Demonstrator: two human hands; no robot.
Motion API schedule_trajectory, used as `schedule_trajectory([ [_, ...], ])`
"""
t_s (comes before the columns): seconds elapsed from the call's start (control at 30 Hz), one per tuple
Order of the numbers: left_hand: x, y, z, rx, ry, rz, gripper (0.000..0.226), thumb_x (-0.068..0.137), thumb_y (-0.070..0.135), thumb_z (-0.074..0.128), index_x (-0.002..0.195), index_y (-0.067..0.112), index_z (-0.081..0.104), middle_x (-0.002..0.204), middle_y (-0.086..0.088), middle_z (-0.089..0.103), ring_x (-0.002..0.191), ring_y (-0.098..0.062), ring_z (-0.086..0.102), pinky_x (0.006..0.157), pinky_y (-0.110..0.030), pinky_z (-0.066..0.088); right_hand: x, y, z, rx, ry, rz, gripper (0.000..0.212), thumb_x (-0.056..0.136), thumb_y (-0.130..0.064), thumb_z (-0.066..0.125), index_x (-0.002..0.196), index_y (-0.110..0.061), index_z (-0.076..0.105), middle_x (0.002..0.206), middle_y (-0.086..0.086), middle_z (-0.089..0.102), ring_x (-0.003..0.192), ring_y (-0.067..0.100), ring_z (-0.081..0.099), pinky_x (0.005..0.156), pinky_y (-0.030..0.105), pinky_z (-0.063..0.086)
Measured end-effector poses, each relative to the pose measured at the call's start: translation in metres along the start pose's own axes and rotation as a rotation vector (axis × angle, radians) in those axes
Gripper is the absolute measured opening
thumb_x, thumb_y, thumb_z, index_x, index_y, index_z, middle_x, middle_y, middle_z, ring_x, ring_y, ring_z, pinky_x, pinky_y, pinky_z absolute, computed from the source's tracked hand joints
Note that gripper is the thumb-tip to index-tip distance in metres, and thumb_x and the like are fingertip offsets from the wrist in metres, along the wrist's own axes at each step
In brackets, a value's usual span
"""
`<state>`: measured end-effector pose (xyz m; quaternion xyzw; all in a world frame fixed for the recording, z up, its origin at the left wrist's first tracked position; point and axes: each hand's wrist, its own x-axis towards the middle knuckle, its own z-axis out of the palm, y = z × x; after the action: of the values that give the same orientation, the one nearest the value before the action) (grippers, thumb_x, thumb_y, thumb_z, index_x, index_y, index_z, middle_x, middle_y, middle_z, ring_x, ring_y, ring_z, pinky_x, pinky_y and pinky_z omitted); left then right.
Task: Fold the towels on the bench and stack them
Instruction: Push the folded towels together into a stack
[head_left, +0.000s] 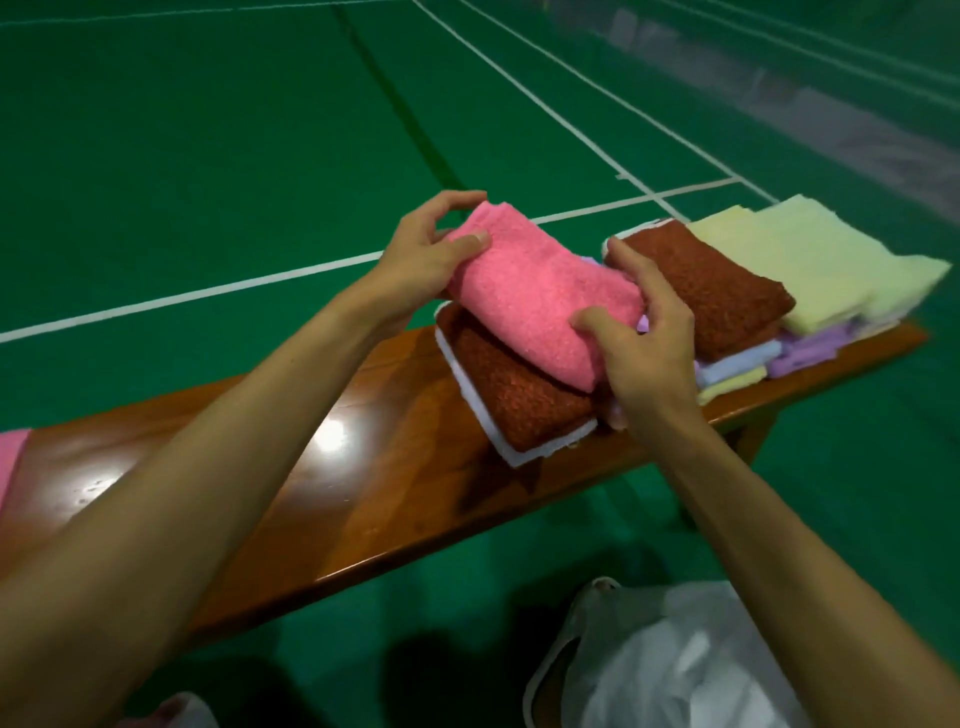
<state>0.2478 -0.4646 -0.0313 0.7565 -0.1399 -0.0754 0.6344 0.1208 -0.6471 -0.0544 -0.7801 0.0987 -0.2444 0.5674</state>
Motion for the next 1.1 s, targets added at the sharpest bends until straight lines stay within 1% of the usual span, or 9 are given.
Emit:
schedule_trajectory([
  [0.2,0.048,-0.005,0.067,0.05,-0.027,0.004,0.036,0.098,0.01,0.067,0.133,0.015,0.062,0.095,-0.006,0.064,0.067,-0.009,0.056,0.054,-0.02,0.047,0.018,0.029,-0.047,-0.068,0.176,0.044,0.027,0.086,-0.021,0.073,0.113,-0.019,0.078,0.101,-0.017,0.072,0.094,-0.002,0.066,0.089,0.045,0.058],
  [0.3,0.052,-0.018,0.089,0.276,-0.056,0.082,0.031,0.088,0.027,0.07,0.118,0.02,0.069,0.1,-0.005,0.07,0.082,-0.016,0.063,0.077,-0.027,0.053,0.018,0.031,-0.057,-0.251,0.23,-0.009,0.03,0.083,-0.031,0.072,0.109,-0.018,0.081,0.093,-0.006,0.075,0.085,0.011,0.067,0.08,0.043,0.058],
  [0.37,0.047,-0.026,0.098,0.507,-0.027,0.155,0.033,0.087,0.036,0.064,0.116,0.023,0.071,0.111,-0.001,0.073,0.103,-0.02,0.066,0.093,-0.032,0.051,0.013,0.027,-0.062,-0.514,0.247,-0.139,0.033,0.083,-0.04,0.072,0.105,-0.016,0.081,0.097,0.001,0.074,0.083,0.017,0.066,0.075,0.04,0.057],
  [0.5,0.031,-0.023,0.101,0.779,0.173,0.262,0.04,0.094,0.043,0.054,0.127,0.022,0.064,0.123,-0.007,0.064,0.118,-0.03,0.056,0.1,-0.04,0.043,0.017,0.008,-0.076,-0.841,0.189,-0.194,0.044,0.08,-0.054,0.077,0.104,-0.017,0.077,0.111,0.004,0.064,0.099,0.021,0.06,0.074,0.036,0.05],
  [0.6,0.004,-0.01,0.109,0.809,0.243,0.349,0.045,0.095,0.05,0.048,0.127,0.023,0.063,0.122,-0.008,0.059,0.116,-0.029,0.05,0.099,-0.041,0.04,0.041,-0.001,-0.091,-0.926,-0.017,-0.296,0.059,0.081,-0.055,0.068,0.127,-0.017,0.065,0.141,0.008,0.053,0.132,0.029,0.043,0.099,0.047,0.046],
  [0.7,-0.011,-0.005,0.123,0.936,0.044,0.309,0.068,0.091,0.068,0.037,0.141,0.027,0.058,0.146,-0.008,0.053,0.136,-0.031,0.043,0.112,-0.046,0.035,0.074,0.007,-0.098,-0.995,-0.346,-0.382,0.076,0.082,-0.056,0.05,0.152,-0.027,0.044,0.169,0.004,0.022,0.156,0.032,0.015,0.123,0.062,0.017],
  [0.8,-0.006,-0.014,0.131,1.039,-0.143,0.192,0.089,0.087,0.079,0.023,0.161,0.03,0.03,0.171,-0.007,0.018,0.158,-0.033,0.011,0.127,-0.053,0.011,0.097,0.028,-0.096,-1.084,-0.559,-0.335,0.079,0.086,-0.063,0.034,0.16,-0.038,0.026,0.172,0.002,0.011,0.158,0.03,0.009,0.122,0.065,0.016],
  [0.93,0.004,-0.021,0.137,1.074,-0.205,0.214,0.092,0.085,0.081,0.02,0.164,0.034,0.017,0.174,-0.004,0.006,0.159,-0.031,-0.003,0.127,-0.057,0.0,0.099,0.056,-0.1,-1.073,-0.614,-0.277,0.072,0.094,-0.064,0.022,0.162,-0.042,0.017,0.173,0.003,0.005,0.158,0.031,0.009,0.124,0.057,0.02],
  [1.1,0.003,-0.036,0.138,1.061,-0.191,0.237,0.087,0.087,0.083,0.019,0.163,0.039,0.018,0.174,-0.001,0.007,0.159,-0.028,-0.002,0.127,-0.057,-0.002,0.087,0.076,-0.097,-1.106,-0.544,-0.337,0.069,0.097,-0.059,0.015,0.163,-0.039,0.015,0.172,0.005,0.008,0.157,0.031,0.012,0.123,0.057,0.02],
])
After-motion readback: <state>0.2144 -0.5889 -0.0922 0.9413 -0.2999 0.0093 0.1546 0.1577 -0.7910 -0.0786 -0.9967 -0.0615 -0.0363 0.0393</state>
